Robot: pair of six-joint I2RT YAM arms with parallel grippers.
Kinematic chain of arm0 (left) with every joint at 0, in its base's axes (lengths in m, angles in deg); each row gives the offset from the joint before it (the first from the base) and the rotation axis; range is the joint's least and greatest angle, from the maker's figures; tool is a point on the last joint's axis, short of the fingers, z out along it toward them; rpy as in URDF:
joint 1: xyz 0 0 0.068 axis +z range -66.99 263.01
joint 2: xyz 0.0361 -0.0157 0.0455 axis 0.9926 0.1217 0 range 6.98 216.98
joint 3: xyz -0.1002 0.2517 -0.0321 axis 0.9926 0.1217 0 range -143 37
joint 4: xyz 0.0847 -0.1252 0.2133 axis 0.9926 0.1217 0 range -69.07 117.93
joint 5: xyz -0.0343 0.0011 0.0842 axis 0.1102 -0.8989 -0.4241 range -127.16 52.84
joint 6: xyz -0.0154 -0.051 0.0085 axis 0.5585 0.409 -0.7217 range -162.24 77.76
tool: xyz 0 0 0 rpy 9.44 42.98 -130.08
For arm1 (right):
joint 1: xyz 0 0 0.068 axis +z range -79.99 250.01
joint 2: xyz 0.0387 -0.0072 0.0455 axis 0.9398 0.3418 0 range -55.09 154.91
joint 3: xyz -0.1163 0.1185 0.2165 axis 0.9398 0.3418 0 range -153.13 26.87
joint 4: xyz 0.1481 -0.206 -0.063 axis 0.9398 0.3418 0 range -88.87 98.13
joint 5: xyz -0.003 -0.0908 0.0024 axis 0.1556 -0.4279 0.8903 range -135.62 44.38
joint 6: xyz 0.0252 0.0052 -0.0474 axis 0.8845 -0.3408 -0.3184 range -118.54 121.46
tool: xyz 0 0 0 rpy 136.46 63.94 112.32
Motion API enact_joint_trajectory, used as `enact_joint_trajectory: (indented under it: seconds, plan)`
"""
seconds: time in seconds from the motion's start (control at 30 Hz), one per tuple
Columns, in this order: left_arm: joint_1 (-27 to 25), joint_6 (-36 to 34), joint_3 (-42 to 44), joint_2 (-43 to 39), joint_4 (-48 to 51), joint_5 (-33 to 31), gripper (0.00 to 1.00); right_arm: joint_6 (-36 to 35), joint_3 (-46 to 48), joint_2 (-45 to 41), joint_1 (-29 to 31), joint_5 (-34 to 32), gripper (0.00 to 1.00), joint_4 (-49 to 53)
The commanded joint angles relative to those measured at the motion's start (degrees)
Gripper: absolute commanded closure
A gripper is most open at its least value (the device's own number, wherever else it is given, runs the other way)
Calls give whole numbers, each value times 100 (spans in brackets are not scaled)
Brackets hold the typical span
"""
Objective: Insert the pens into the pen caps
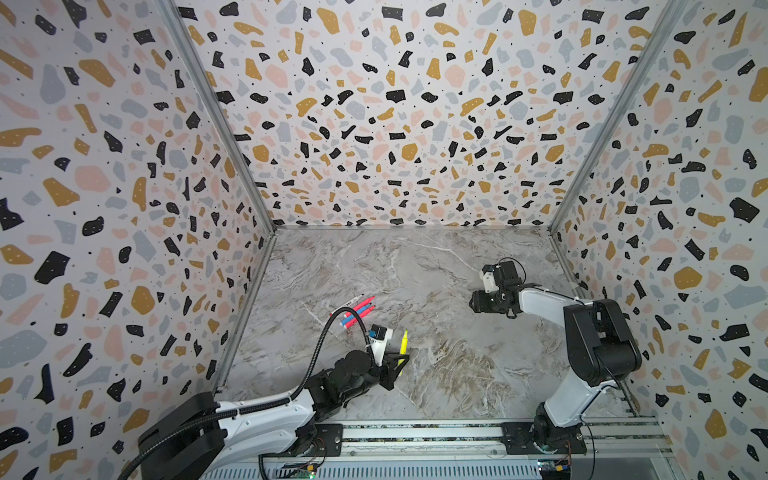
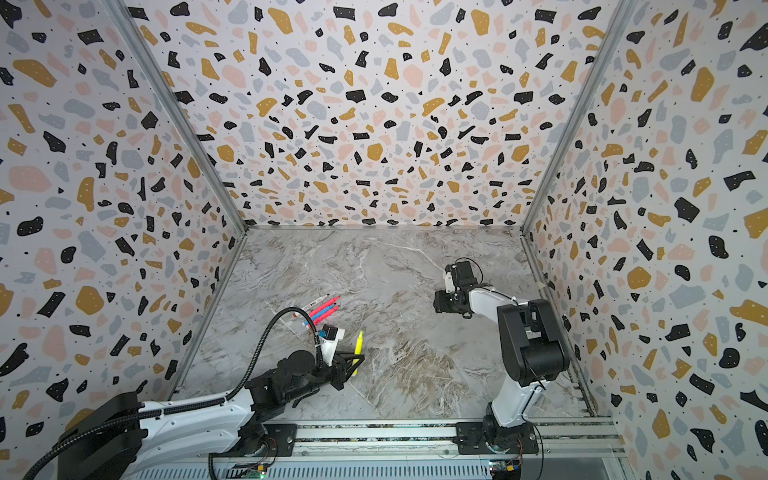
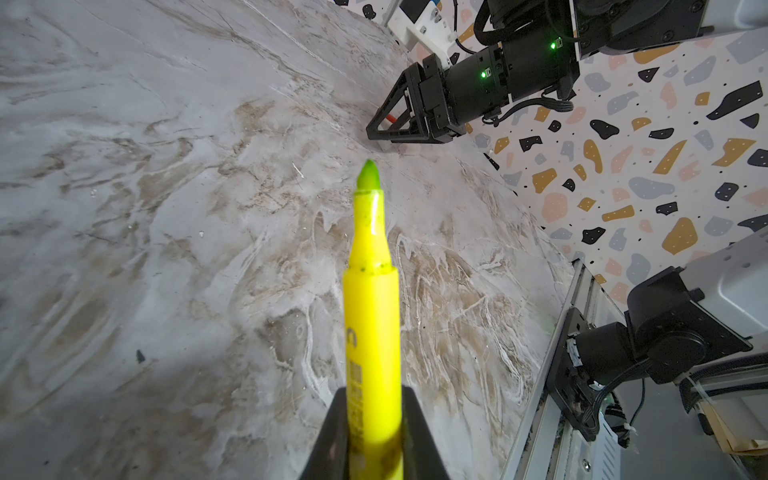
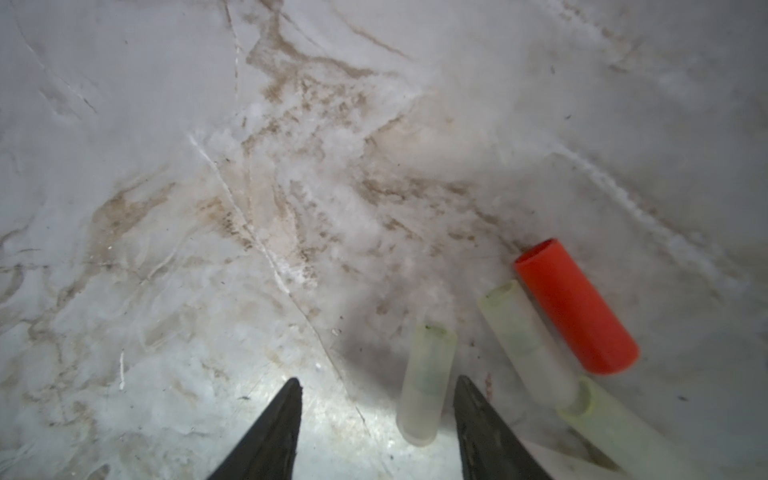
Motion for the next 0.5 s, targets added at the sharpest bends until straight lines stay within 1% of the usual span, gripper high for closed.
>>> enact_joint_trajectory:
  seconds: [0.0,0.27,0.47]
  plan:
    - [-29,10,18,-42,-213,-100,100,56,-224,-63,19,-174,41,176]
    - [-26,-49,-68,-27,-110,-117,100,-112,-493,309,205,-537,43,356]
    - [-26,-100,-153,55,-56,-100,100,-278,-789,597,386,-538,42,512]
